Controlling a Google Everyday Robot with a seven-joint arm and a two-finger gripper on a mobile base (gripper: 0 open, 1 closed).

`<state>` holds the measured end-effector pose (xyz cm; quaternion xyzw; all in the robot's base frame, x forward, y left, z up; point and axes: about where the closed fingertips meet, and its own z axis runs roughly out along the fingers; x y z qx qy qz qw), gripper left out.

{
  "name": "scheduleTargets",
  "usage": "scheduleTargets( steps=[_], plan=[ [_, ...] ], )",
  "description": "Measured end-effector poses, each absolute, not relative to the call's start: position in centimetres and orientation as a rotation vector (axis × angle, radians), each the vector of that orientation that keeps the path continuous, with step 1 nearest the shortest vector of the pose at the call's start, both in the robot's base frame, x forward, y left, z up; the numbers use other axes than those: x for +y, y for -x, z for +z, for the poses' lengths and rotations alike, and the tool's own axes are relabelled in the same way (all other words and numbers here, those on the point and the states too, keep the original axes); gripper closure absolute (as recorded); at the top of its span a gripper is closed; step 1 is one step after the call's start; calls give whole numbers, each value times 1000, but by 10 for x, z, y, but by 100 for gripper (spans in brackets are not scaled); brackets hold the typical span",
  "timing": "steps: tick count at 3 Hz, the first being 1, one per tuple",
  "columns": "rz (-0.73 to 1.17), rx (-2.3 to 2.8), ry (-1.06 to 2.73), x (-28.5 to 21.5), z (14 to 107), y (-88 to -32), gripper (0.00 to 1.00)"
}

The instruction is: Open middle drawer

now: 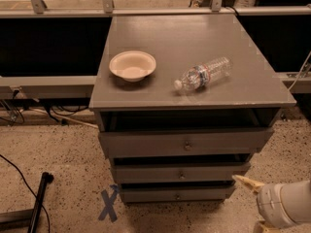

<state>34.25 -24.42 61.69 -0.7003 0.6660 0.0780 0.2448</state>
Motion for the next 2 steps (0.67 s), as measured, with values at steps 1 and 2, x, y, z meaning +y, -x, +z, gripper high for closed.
scheduleTargets(
  steps=[1, 2],
  plan=[
    [273, 1729, 1943, -215, 599, -357, 0],
    [325, 1648, 1930, -169, 560, -381, 0]
  ],
)
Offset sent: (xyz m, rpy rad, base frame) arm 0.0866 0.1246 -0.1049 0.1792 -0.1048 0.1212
